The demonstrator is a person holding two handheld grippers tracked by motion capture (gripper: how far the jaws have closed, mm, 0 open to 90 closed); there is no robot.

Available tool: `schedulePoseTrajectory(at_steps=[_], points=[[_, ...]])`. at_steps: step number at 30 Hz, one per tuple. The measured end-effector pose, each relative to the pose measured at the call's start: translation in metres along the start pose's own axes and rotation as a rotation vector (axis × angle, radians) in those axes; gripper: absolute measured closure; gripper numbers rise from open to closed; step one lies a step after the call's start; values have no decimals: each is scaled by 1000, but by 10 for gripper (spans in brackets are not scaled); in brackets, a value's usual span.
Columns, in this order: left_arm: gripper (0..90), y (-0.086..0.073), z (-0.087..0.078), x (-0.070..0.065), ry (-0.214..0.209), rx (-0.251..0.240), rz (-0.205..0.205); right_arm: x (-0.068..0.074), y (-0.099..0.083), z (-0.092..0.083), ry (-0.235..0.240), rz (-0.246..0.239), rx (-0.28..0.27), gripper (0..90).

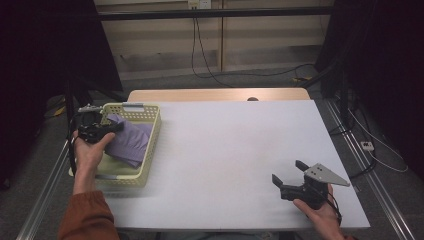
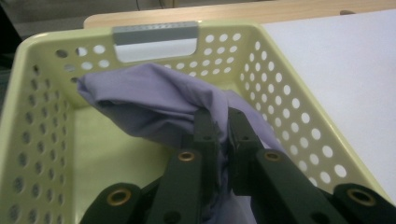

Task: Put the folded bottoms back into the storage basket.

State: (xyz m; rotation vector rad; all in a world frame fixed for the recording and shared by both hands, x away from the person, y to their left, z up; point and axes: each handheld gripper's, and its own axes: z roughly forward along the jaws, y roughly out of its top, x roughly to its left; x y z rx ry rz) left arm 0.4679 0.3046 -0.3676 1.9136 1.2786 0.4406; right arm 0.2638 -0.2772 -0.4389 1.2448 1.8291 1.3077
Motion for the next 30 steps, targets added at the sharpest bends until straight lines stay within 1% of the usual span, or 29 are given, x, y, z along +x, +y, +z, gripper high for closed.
schedulePoseTrajectory(at_steps=[4, 6, 7, 9, 11, 13, 15, 17, 19, 22, 26, 29, 30], points=[[847, -1, 3, 2, 24, 17, 8, -1, 0, -1, 0, 1, -1, 41], [847, -2, 4, 4, 26, 15, 1, -1, 0, -1, 1, 2, 3, 41], [847, -2, 4, 6, 30, 25, 1, 0, 0, -1, 2, 2, 3, 41], [847, -3, 5, 7, 43, 25, 1, 0, 0, -1, 4, 3, 0, 41], [846, -4, 5, 8, 41, 28, 0, 0, 0, -1, 3, 5, 2, 41], [846, -4, 5, 9, 56, 40, 0, 0, 0, -1, 4, 3, 3, 41], [845, -5, 5, 10, 63, 46, -8, 0, 0, -1, 5, 1, 3, 41], [843, -6, 4, 12, 62, 61, -20, 0, 0, -1, 7, 1, 3, 41], [843, -7, 4, 14, 75, 71, -21, 0, 0, -1, 6, 1, 3, 41], [841, -8, 3, 16, 83, 77, -33, 0, 0, -1, 5, 3, 4, 42], [840, -8, 3, 18, 102, 90, -34, 0, 0, 0, 8, -1, 5, 41], [840, -9, 2, 19, 101, 99, -40, 0, -1, 0, 7, 2, 4, 41], [840, -9, 2, 20, 109, 106, -40, 0, 0, -1, 6, 2, 4, 41]])
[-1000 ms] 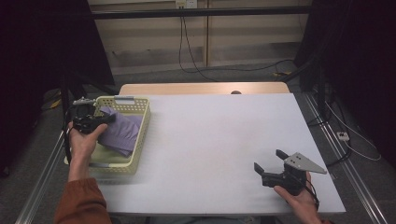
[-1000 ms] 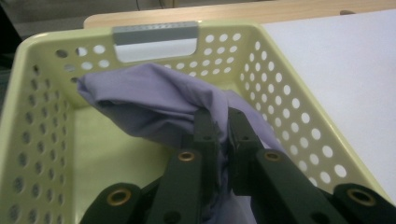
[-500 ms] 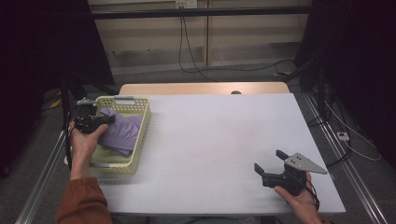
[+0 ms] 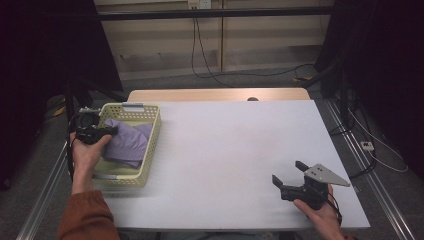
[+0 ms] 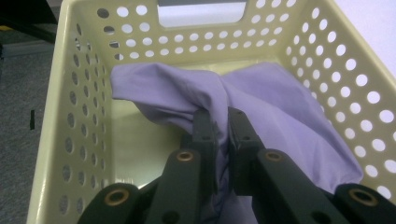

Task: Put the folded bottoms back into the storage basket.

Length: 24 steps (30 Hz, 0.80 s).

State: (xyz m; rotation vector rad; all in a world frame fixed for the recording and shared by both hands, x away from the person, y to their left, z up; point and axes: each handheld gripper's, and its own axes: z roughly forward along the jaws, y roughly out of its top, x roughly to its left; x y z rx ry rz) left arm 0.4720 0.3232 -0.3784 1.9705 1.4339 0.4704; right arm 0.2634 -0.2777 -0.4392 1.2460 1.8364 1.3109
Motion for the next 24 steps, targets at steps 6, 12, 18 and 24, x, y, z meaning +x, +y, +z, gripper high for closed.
schedulePoseTrajectory(at_steps=[6, 12, 18, 24], points=[[837, -2, 0, 2, 9, 25, -3, 1, 0, 0, 5, -3, 2, 42], [826, -4, 1, 6, 39, 49, -28, 0, 0, 0, 6, -1, 1, 42], [818, -6, 2, 12, 61, 50, -66, 0, 0, 0, 4, 0, 2, 42], [817, -7, 4, 13, 77, 84, -65, 0, 0, 0, 4, -1, 2, 42]])
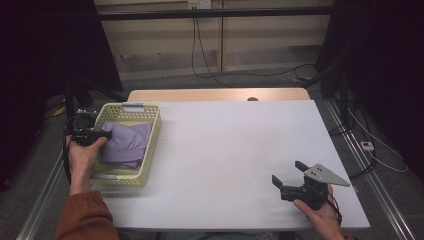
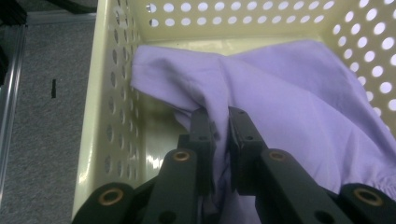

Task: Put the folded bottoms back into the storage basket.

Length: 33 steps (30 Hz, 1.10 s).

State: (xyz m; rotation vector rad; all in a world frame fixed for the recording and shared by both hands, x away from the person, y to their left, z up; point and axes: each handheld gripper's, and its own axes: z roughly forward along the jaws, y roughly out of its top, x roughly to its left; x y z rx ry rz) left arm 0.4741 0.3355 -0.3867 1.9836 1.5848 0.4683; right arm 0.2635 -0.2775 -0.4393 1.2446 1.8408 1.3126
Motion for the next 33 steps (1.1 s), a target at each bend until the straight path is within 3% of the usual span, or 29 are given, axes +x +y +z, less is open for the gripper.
schedulePoseTrajectory(at_steps=[7, 12, 22, 33], points=[[821, 1, 6, -2, 46, 59, 7, 0, 0, 0, 0, 0, -1, 42], [843, 3, 11, -2, 85, 108, -18, 0, 0, 0, -1, 3, -2, 42], [844, 1, 24, -4, 121, 202, 20, 0, 0, -1, -1, 2, -3, 42], [849, 0, 36, -5, 151, 220, -10, 0, 0, 0, -2, 2, -3, 42]])
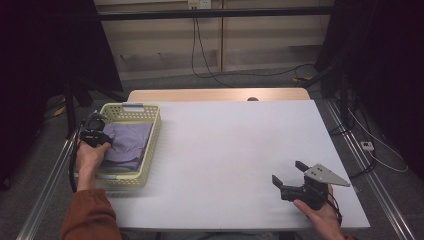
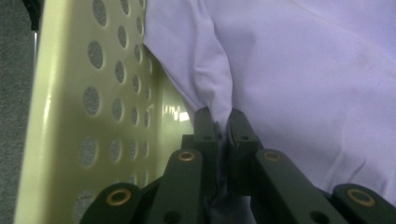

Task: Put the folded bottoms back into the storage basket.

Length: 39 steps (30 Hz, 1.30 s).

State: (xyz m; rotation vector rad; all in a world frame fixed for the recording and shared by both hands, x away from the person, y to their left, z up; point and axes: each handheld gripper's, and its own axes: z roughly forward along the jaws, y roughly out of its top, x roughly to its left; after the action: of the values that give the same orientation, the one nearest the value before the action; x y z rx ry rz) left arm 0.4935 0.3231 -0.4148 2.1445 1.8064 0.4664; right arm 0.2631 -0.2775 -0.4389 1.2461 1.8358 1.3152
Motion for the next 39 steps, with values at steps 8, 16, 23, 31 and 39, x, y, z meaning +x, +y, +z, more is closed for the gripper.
schedulePoseTrajectory(at_steps=[8, 16, 23, 31, 39], points=[[850, 1, 2, -3, -38, -11, 17, 0, 0, -1, -1, 3, 0, 42], [844, 1, 4, -9, -57, -14, 67, 0, 0, 0, 1, 0, 2, 43], [832, -1, 0, -3, -88, -35, 14, 0, 0, -1, 1, 0, 2, 43], [797, -2, -7, 2, -105, -84, 20, 0, 0, 0, 0, 4, 1, 43], [734, -2, -11, 6, -111, -118, 27, -1, -1, -1, -1, 4, 1, 43]])
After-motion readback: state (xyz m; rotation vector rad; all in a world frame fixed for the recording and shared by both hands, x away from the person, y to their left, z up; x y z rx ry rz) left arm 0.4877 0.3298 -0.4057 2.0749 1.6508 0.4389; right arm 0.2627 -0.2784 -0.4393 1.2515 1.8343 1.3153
